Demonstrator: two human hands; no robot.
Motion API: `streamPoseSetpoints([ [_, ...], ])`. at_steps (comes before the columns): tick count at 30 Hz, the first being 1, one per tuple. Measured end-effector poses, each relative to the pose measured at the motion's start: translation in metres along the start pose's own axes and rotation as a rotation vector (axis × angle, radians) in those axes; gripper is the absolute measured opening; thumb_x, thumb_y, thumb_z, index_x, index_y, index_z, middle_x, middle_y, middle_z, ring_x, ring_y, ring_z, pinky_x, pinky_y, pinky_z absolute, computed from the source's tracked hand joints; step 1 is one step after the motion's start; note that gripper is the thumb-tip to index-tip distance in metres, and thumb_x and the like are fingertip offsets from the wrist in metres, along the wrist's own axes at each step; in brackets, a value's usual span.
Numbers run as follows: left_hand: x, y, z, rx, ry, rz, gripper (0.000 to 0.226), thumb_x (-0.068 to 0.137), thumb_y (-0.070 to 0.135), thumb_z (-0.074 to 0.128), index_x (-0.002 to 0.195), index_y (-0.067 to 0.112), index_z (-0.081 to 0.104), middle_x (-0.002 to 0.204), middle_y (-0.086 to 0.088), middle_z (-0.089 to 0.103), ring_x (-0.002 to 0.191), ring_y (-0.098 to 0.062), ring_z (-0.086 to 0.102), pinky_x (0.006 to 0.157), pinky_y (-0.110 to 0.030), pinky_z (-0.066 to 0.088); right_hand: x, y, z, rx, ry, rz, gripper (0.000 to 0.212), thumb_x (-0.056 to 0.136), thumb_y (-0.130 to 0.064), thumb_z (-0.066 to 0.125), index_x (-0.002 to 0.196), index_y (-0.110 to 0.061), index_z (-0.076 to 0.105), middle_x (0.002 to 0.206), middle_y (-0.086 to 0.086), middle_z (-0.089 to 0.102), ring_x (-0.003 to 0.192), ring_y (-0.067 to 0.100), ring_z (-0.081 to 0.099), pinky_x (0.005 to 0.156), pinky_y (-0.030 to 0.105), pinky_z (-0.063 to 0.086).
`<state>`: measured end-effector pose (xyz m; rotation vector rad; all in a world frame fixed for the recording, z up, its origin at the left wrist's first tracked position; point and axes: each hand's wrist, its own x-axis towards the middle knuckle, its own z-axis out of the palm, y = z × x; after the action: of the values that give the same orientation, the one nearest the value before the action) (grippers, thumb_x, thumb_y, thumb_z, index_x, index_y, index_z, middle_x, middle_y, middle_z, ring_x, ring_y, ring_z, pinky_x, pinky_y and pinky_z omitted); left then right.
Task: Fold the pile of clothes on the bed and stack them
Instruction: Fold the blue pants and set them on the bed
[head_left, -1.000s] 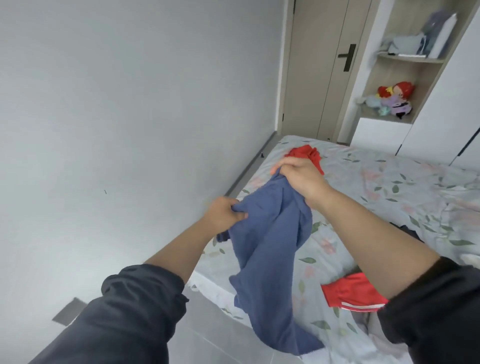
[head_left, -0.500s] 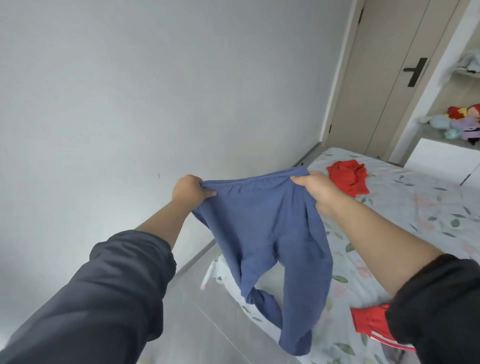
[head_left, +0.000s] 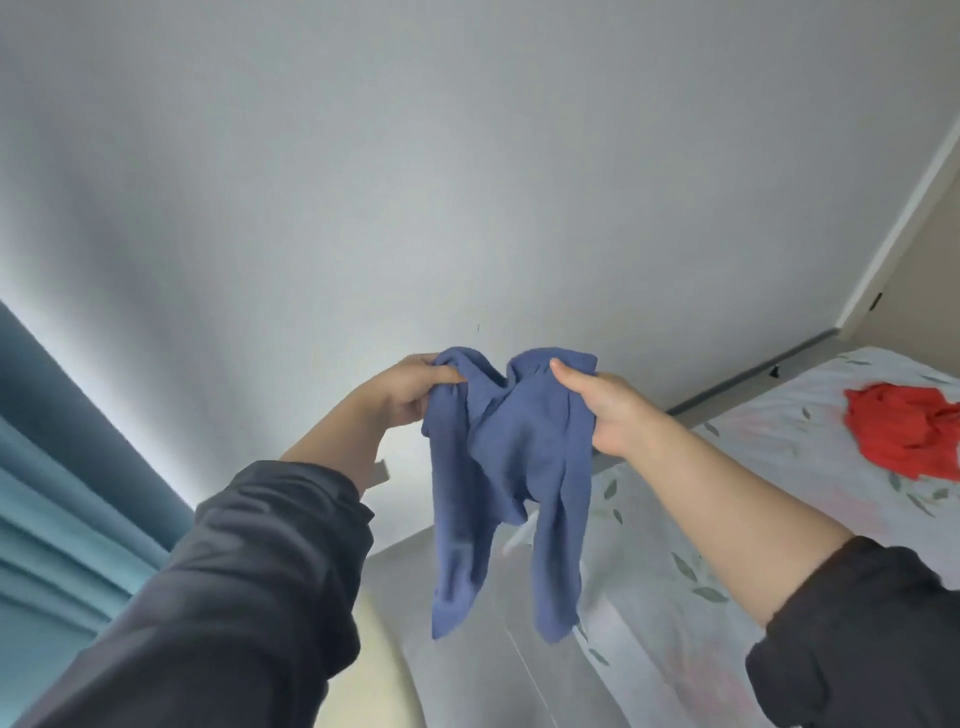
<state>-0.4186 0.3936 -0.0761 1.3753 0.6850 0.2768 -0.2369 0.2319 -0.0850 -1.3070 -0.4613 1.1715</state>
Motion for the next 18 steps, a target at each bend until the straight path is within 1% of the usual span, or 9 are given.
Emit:
streamPoseSetpoints([
  [2,-0.004,-0.009,-0.007,0.088,-0.075,-0.078,0.017,0.091,-0.002,0.054,0.102,0.003,0.066,0.095,-0.011,0.072,0.087,-0.026,0.069,0.069,-0.031,0.056,-0.003,0.006,-0.008,-0.058,0.051,-0.022,0.023,0.087,-0.033,0.067,0.091,-0.011,0.069,0.097,0.010,0.073,0.083,0.023,0.071,0.073,0.035,0.055],
  [5,0.007,-0.025,0.003,0.057,-0.003,-0.150,0.014,0.088,0.000,0.061,0.101,0.004,0.067,0.098,-0.010,0.071,0.088,-0.023,0.070,0.070,-0.030,0.056,-0.012,0.013,-0.038,-0.216,0.319,-0.092,0.027,0.090,-0.038,0.062,0.086,-0.011,0.065,0.100,0.013,0.070,0.091,0.029,0.067,0.076,0.037,0.052],
  [7,0.023,-0.037,0.022,0.022,0.043,-0.168,0.016,0.087,-0.001,0.062,0.101,0.003,0.068,0.099,-0.008,0.072,0.093,-0.025,0.068,0.070,-0.029,0.056,-0.023,0.017,-0.066,-0.341,0.516,-0.178,0.038,0.093,-0.035,0.057,0.091,0.002,0.063,0.108,0.023,0.066,0.100,0.036,0.063,0.070,0.031,0.048],
  [9,0.041,-0.049,0.049,0.045,-0.025,-0.223,0.023,0.086,0.001,0.064,0.109,0.001,0.066,0.107,-0.011,0.071,0.102,-0.029,0.065,0.080,-0.033,0.054,-0.041,0.024,-0.097,-0.443,0.625,-0.251,0.048,0.096,-0.031,0.053,0.099,0.017,0.056,0.108,0.033,0.060,0.101,0.043,0.059,0.061,0.034,0.042],
  [10,0.049,-0.055,0.064,0.074,-0.093,-0.261,0.026,0.087,0.003,0.064,0.113,0.000,0.065,0.112,-0.013,0.069,0.105,-0.030,0.065,0.083,-0.035,0.053,-0.052,0.027,-0.113,-0.477,0.647,-0.260,0.048,0.096,-0.030,0.052,0.096,0.018,0.056,0.103,0.034,0.062,0.096,0.044,0.060,0.060,0.034,0.042],
  [12,0.065,-0.066,0.095,0.148,-0.242,-0.326,0.029,0.089,0.010,0.063,0.116,0.000,0.063,0.116,-0.012,0.068,0.107,-0.028,0.065,0.083,-0.034,0.054,-0.075,0.035,-0.146,-0.468,0.619,-0.200,0.037,0.096,-0.030,0.052,0.085,0.004,0.062,0.086,0.022,0.066,0.081,0.032,0.063,0.062,0.026,0.046],
  [13,0.072,-0.071,0.110,0.183,-0.303,-0.355,0.030,0.090,0.014,0.063,0.116,0.001,0.063,0.116,-0.011,0.068,0.106,-0.027,0.066,0.081,-0.033,0.055,-0.087,0.041,-0.162,-0.424,0.559,-0.136,0.031,0.096,-0.030,0.054,0.089,-0.002,0.064,0.089,0.015,0.068,0.083,0.026,0.063,0.068,0.026,0.049],
  [15,0.085,-0.079,0.138,0.261,-0.364,-0.406,0.031,0.089,0.020,0.065,0.115,0.004,0.064,0.112,-0.010,0.070,0.100,-0.024,0.068,0.073,-0.031,0.056,-0.111,0.051,-0.192,-0.315,0.401,0.054,0.026,0.095,-0.029,0.056,0.099,-0.006,0.066,0.100,0.013,0.071,0.092,0.026,0.067,0.082,0.036,0.054],
  [18,0.103,-0.090,0.179,0.476,-0.370,-0.417,0.020,0.089,0.023,0.067,0.104,0.010,0.069,0.103,-0.007,0.073,0.089,-0.021,0.070,0.069,-0.029,0.055,-0.143,0.067,-0.231,-0.192,0.265,0.249,0.019,0.094,-0.027,0.058,0.097,-0.011,0.068,0.099,0.009,0.073,0.090,0.022,0.070,0.072,0.032,0.057],
])
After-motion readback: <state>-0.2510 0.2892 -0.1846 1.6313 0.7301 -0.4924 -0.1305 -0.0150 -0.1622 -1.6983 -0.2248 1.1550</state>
